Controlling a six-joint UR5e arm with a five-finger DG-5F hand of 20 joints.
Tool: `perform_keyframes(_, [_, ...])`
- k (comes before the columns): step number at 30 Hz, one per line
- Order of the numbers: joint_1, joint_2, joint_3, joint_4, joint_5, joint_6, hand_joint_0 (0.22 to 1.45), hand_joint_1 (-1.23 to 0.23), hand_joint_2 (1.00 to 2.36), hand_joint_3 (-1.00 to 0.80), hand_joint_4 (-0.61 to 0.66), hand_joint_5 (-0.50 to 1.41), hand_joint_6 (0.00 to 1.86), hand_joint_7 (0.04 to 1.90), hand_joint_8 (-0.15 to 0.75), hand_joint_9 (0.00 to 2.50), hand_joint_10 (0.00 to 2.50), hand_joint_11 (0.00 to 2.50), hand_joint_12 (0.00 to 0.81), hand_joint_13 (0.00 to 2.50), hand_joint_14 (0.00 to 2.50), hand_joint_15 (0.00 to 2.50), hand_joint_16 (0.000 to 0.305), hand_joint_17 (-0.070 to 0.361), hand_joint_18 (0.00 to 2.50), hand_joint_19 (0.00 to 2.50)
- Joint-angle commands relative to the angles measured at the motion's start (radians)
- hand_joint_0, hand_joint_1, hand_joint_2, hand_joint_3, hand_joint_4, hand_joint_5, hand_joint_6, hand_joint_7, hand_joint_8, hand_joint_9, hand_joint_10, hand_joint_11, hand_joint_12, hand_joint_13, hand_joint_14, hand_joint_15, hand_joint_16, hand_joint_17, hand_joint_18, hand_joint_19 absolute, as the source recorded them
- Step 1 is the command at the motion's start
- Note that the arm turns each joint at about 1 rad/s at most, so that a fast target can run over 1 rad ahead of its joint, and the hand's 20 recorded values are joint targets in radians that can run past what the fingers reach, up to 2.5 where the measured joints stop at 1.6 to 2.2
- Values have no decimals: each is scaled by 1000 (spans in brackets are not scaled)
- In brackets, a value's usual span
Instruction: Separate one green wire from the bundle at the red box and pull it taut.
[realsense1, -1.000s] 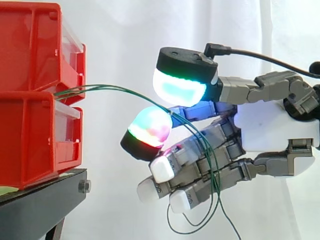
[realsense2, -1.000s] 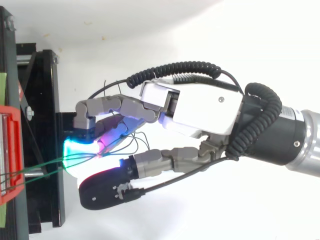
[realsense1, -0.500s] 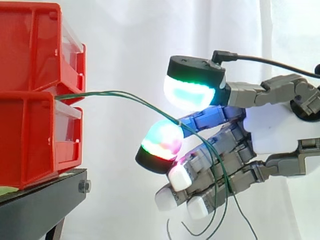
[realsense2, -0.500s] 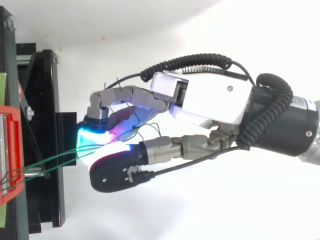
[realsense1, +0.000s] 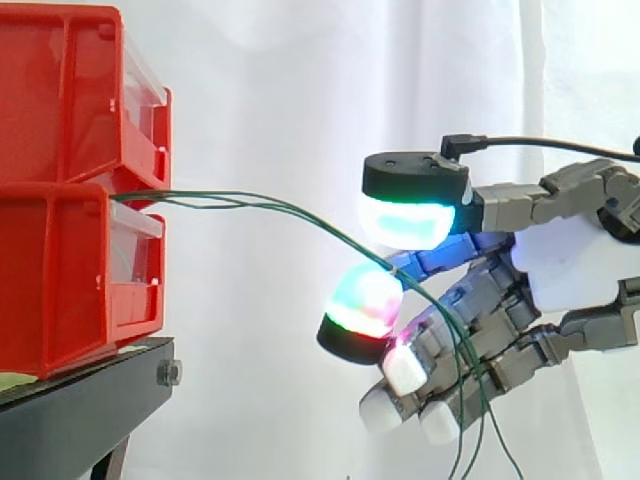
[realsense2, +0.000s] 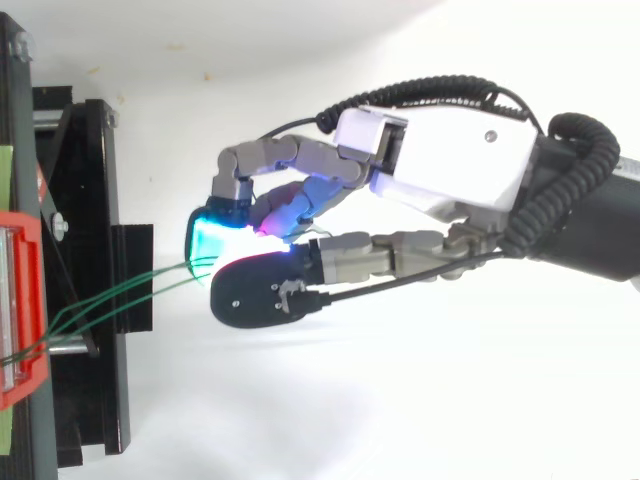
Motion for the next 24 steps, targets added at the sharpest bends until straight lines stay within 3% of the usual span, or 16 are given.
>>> perform_keyframes(1, [-8,21,-2,-26,0,0,630,-490,1017,-296,174,-91,501,1315,304,837,13,394,366,664,11,299,55,123,630,432])
perform_keyframes(7, [-15,50,-2,-71,0,-9,638,-503,1018,-260,181,-92,519,1337,306,844,14,397,369,666,11,296,55,123,640,435])
perform_keyframes(12, [-16,50,0,-85,-2,-4,628,-555,1018,-261,173,-111,591,1276,312,843,16,419,370,671,11,307,55,123,643,423])
perform_keyframes(16, [-16,50,-2,-85,-9,-4,620,-617,1019,-223,181,-176,794,1011,317,824,16,480,378,676,11,309,55,124,651,416])
perform_keyframes(24, [-16,66,0,-85,-9,-6,639,-704,1022,-179,174,-200,903,920,324,854,17,598,379,689,12,329,55,124,672,416])
